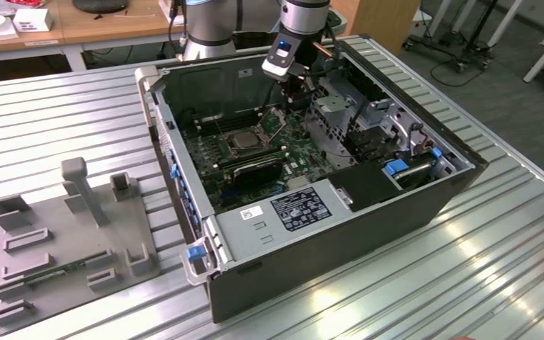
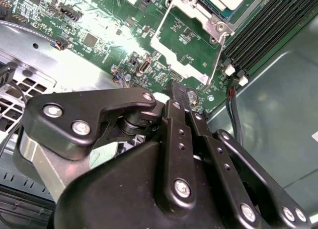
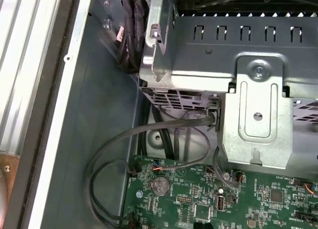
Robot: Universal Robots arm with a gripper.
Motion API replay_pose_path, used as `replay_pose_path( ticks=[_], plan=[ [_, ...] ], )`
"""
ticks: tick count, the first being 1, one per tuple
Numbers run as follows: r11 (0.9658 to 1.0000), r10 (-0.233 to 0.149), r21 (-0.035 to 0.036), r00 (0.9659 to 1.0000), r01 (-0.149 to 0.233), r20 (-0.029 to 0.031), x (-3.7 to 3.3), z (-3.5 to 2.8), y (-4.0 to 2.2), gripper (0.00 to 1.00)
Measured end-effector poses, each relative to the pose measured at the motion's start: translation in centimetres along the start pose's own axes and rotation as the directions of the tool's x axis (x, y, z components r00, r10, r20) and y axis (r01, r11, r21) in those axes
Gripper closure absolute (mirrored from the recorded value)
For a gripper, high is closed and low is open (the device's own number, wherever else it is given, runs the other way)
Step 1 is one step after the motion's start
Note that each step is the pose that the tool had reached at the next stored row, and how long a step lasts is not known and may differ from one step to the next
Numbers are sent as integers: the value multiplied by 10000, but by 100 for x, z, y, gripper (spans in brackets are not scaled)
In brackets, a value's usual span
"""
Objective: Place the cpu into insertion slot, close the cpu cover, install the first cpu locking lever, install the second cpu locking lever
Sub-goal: 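Close the cpu cover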
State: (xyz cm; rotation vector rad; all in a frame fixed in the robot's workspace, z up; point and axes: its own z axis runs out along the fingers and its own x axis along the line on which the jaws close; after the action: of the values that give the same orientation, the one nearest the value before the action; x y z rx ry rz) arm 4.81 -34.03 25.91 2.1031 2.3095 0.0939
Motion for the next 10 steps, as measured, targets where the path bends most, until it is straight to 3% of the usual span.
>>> replay_pose_path(
  ticks=[10],
  plan=[
    [10000, 48, -3, 10000, -48, -2, -3, 4, 16, 90]
  ],
)
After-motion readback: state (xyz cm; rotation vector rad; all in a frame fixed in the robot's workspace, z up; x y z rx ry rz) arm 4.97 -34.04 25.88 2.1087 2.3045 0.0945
